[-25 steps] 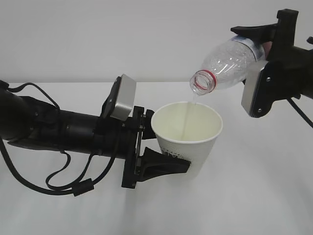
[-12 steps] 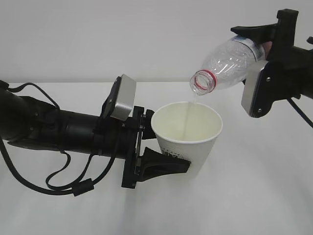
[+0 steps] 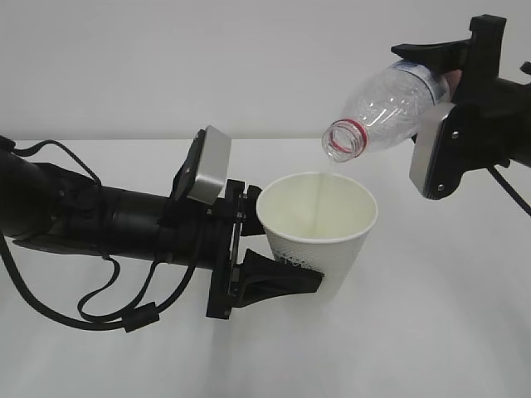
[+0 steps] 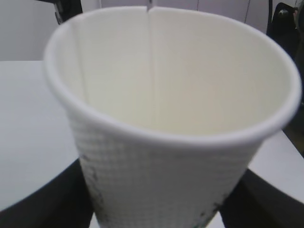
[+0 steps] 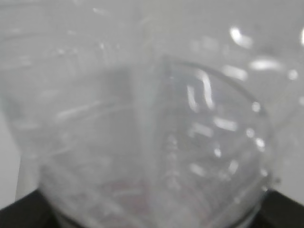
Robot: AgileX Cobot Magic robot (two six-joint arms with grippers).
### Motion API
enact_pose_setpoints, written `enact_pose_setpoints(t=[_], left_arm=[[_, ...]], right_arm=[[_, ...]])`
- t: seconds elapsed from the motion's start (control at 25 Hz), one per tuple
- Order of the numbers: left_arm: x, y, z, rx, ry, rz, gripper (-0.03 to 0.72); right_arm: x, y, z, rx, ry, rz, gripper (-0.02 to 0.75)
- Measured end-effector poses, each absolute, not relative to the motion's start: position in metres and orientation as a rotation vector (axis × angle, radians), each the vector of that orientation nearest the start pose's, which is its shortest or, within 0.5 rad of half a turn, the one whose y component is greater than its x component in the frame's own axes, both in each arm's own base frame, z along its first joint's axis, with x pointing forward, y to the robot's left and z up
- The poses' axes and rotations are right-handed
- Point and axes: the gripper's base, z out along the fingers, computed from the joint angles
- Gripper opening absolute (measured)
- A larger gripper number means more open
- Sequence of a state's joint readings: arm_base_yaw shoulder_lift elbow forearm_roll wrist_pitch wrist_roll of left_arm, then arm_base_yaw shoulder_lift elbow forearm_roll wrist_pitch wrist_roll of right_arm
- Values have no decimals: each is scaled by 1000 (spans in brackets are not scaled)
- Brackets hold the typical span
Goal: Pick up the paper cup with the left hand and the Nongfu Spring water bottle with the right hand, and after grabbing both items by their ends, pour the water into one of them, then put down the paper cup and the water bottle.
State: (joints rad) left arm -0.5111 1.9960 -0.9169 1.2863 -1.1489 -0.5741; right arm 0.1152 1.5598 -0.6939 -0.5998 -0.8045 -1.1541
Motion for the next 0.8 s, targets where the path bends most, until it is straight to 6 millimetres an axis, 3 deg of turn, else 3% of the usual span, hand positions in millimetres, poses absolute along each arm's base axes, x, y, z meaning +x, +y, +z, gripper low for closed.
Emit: enact_pose_setpoints(t=[0.8], left_arm=[[264,-239,148,1392,1339,-1142,531]], right_arm=[[306,73,240,-1473,832,-791,503]])
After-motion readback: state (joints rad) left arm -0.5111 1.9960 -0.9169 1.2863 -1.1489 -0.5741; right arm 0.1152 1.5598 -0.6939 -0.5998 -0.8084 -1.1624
